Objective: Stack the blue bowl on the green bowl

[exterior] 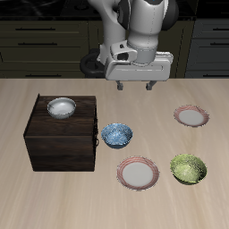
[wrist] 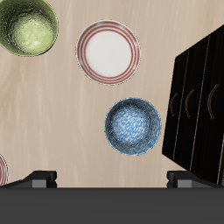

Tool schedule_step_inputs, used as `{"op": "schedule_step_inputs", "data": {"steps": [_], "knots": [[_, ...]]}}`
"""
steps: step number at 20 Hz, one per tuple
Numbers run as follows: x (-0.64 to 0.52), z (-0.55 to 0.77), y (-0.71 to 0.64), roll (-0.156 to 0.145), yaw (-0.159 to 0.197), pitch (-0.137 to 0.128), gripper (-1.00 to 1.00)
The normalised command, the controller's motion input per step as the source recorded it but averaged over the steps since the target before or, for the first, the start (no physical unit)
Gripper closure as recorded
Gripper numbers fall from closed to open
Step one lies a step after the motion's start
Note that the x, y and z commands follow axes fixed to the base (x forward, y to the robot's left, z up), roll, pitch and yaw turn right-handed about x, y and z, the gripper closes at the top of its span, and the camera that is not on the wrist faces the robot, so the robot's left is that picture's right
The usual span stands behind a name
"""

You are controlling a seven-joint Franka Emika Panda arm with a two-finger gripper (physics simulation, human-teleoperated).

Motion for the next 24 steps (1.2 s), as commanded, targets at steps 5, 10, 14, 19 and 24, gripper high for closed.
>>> {"op": "schedule_step_inputs", "data": {"steps": [5,10,14,19,24], "knots": [[0.13,-0.21,0.07,0.01,0.002,0.01,-1.0],[0.13,-0.3,0.06,-0.001,0.036,0.038,-1.0],[0.16,-0.33,0.07,0.001,0.016,0.032,-1.0],[0.1,-0.35,0.05,0.003,0.011,0.027,-1.0],[0.0,-0.29,0.07,0.009,0.02,-0.005,-1.0]]}}
